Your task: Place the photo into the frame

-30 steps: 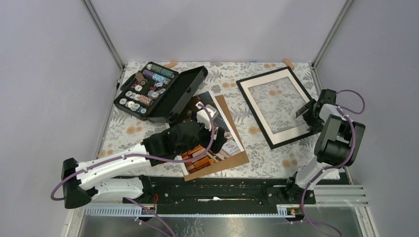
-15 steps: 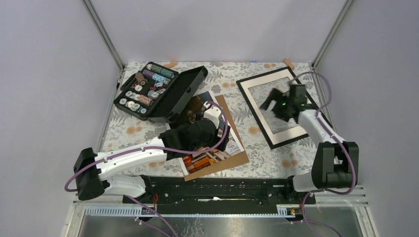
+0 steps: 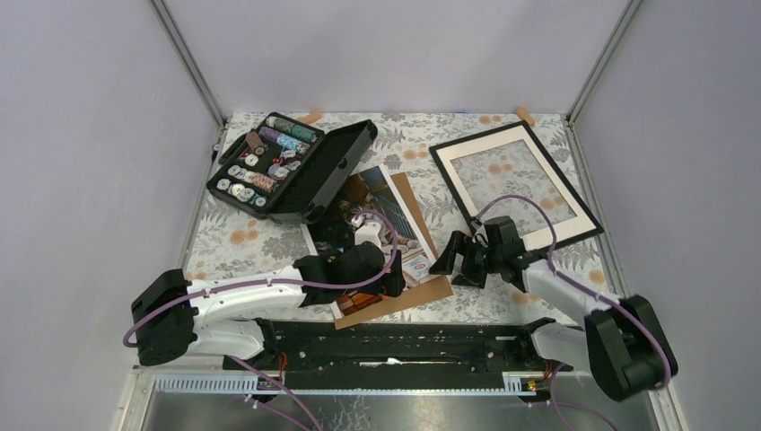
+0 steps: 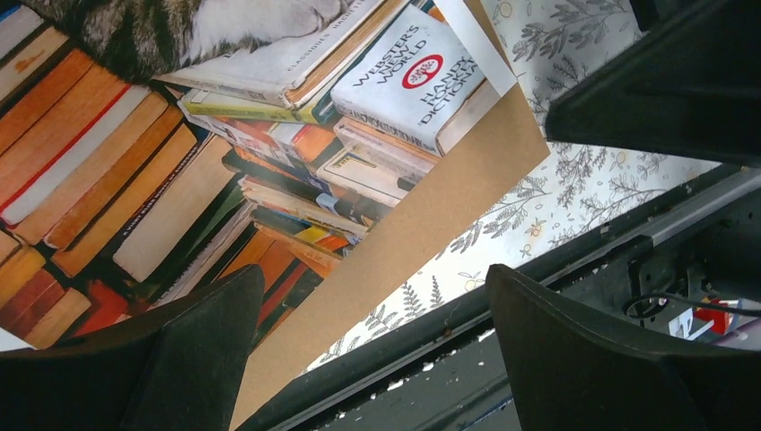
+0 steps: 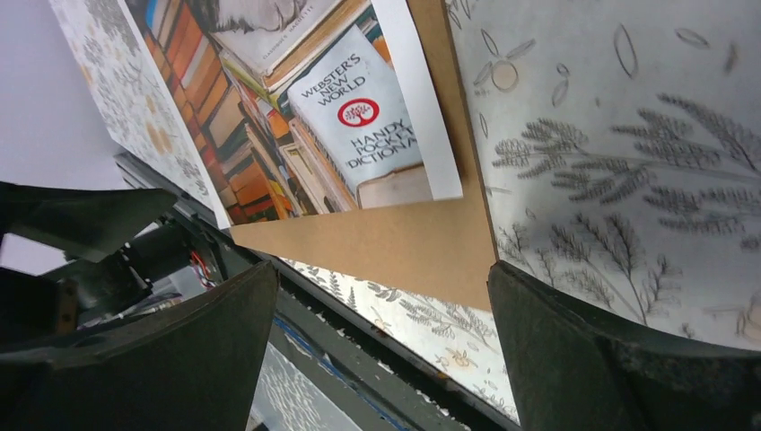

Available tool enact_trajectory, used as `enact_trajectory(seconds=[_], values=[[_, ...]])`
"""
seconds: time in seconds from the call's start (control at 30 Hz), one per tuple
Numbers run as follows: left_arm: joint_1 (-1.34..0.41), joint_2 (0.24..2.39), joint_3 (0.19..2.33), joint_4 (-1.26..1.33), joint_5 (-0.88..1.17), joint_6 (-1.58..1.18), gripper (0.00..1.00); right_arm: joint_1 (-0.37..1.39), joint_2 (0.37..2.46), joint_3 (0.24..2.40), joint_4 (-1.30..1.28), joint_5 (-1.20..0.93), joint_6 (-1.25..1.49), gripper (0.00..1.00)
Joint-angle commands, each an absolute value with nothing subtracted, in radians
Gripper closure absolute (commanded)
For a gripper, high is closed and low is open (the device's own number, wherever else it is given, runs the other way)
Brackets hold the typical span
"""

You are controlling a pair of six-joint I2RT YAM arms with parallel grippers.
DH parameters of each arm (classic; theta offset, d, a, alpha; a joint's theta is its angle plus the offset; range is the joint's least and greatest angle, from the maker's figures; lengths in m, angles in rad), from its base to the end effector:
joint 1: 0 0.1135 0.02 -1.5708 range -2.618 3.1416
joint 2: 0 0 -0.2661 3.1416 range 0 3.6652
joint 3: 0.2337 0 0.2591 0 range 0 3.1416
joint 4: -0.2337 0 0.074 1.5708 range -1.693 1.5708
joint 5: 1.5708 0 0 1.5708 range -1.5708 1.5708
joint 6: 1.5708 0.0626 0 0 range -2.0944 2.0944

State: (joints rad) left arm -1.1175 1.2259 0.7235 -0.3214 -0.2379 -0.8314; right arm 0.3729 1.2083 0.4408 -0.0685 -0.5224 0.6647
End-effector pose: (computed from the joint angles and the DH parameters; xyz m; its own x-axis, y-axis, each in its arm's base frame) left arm 0.1321 -0.2376 0.1962 -0.8103 0.0237 -0.5856 0.3041 0.8712 -0.3855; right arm 0.2072 0.1146 0.1353 -0.9308 0.2099 -0.2993 -0.0675 0.7061 0.7049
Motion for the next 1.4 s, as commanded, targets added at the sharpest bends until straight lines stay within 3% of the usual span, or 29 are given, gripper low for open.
enact_trajectory(seconds=[0.0,0.33,0.93,1.17,1.37], values=[[-1.119,1.238,0.658,-0.216,-0.287,-0.915,0.01,0.380,1.036,0.369,-0.024,-0.441,0.815,0.07],[-1.120,1.323,0.579,-0.067,-0.206,-0.986,0.01,0.380,1.031,0.256,0.199,-0.502,1.012,0.32],[-1.119,1.305,0.465,0.023,-0.175,-1.021,0.01,0.379,1.239,0.168,0.474,-0.339,1.127,0.32],[-1.118,1.310,0.465,0.036,-0.168,-1.001,0.01,0.378,1.359,0.169,0.697,-0.420,1.140,0.31],[-1.119,1.308,0.459,0.036,-0.181,-0.991,0.01,0.378,1.497,0.180,0.923,-0.521,1.156,0.36]])
